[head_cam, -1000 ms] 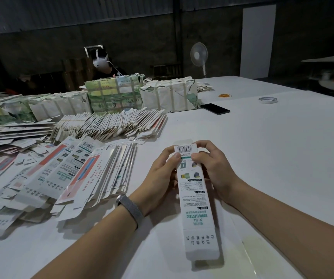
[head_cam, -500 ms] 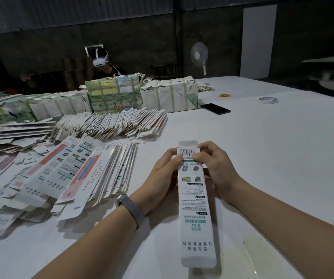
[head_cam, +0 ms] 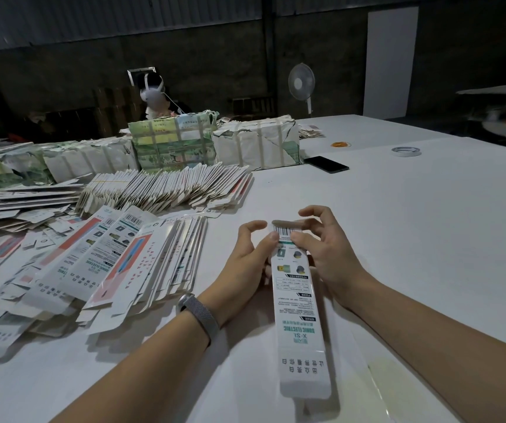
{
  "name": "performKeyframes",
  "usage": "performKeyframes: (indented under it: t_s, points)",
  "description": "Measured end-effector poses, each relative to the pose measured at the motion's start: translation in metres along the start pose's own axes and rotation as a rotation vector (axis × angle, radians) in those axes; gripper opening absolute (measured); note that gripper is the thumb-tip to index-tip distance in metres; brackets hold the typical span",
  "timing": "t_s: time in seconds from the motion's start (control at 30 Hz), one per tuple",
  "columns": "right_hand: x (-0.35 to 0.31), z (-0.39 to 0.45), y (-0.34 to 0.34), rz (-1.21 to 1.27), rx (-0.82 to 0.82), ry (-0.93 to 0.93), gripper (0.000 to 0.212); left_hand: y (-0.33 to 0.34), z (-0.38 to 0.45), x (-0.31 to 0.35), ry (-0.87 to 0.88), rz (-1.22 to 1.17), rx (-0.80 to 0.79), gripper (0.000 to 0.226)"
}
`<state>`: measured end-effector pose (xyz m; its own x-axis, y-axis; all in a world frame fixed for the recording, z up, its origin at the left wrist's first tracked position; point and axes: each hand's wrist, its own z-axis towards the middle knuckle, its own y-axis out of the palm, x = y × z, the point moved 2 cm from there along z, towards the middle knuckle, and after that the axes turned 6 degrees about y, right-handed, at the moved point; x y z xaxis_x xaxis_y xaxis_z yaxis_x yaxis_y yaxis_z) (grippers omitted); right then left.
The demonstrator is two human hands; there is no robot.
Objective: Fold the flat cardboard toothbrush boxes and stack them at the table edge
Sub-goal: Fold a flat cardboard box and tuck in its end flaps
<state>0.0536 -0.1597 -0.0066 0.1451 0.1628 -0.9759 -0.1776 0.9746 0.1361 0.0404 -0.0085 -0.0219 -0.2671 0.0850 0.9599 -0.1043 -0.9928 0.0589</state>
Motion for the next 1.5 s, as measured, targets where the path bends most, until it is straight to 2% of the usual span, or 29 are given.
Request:
performKeyframes:
  t_s: [0.1,0.57,0.7,0.8,1.0,1.2,1.33,1.5]
  points:
    - [-0.001,-0.001,0.000,0.010,-0.010,0.000,0.028,0.001,-0.001,0.001,0.025,0.016,-0.022,0.025]
    - [0.000,0.001,0.000,0.048,-0.049,0.032,0.025,-0.001,0.000,-0.003,0.011,0.031,-0.068,0.022]
    - [0.001,0.003,0.000,0.023,-0.061,0.062,0.019,-0.001,0.000,-0.001,0.014,0.010,-0.108,0.032]
    - [0.000,0.003,-0.001,-0.011,-0.056,0.079,0.012,0.000,-0.002,-0.001,0.024,0.021,-0.128,0.029]
    - [-0.002,0.002,-0.003,0.012,-0.013,0.091,0.024,0.002,-0.005,0.001,0.029,0.072,-0.174,0.036]
    - [0.000,0.005,-0.004,-0.050,0.018,0.092,0.019,0.003,-0.007,0.006,0.018,0.093,-0.178,0.037]
    - [0.001,0.006,-0.006,-0.033,0.008,0.113,0.024,0.004,-0.009,0.010,0.018,0.111,-0.198,0.038]
    - [0.002,0.006,-0.005,-0.028,-0.010,0.124,0.023,0.005,-0.010,0.013,-0.003,0.076,-0.222,0.030]
